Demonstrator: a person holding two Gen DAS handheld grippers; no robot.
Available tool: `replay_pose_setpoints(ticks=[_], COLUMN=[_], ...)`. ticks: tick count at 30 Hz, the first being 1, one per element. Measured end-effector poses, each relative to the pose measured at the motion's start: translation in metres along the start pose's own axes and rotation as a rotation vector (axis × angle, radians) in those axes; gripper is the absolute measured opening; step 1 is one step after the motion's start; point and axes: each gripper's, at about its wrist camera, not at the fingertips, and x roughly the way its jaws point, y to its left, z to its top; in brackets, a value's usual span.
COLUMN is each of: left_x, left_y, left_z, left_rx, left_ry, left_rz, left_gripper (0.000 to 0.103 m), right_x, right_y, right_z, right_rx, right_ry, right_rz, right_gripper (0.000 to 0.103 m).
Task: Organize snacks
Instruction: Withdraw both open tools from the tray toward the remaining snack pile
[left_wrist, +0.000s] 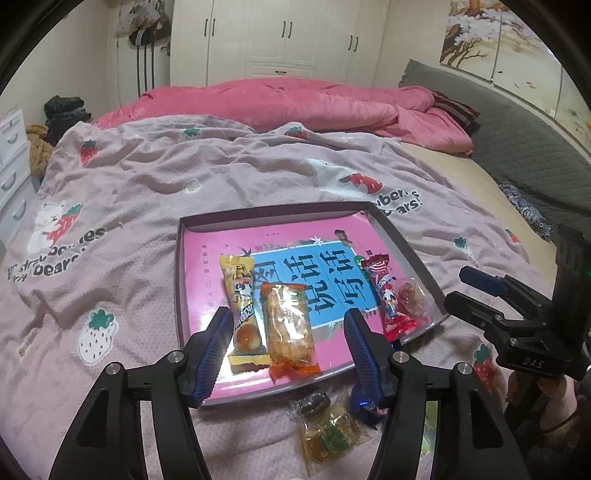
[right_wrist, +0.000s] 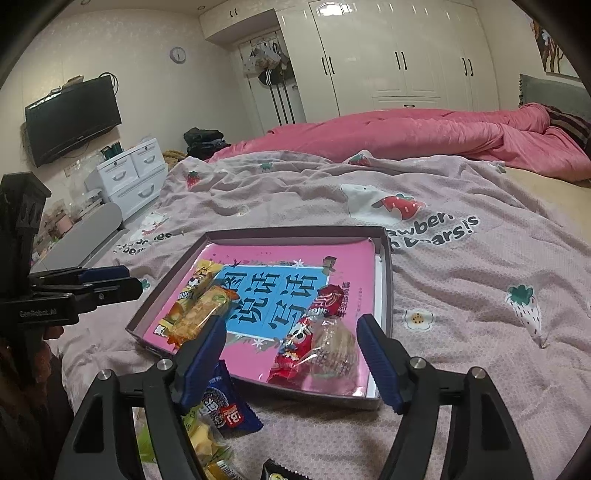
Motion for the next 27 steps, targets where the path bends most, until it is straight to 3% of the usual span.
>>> replay_pose_setpoints(ticks=[27], left_x=[-0.014], left_y=[-0.006], left_z=[-0.040], left_rx=[0.034], left_ry=[0.098], left_rz=[-0.026], left_gripper=[0.065], right_x=[-0.029], right_y=[0.007], right_z=[-0.023], right_rx=[0.069], right_ry=[0.054], right_rz=[-0.037], right_gripper=[0.073])
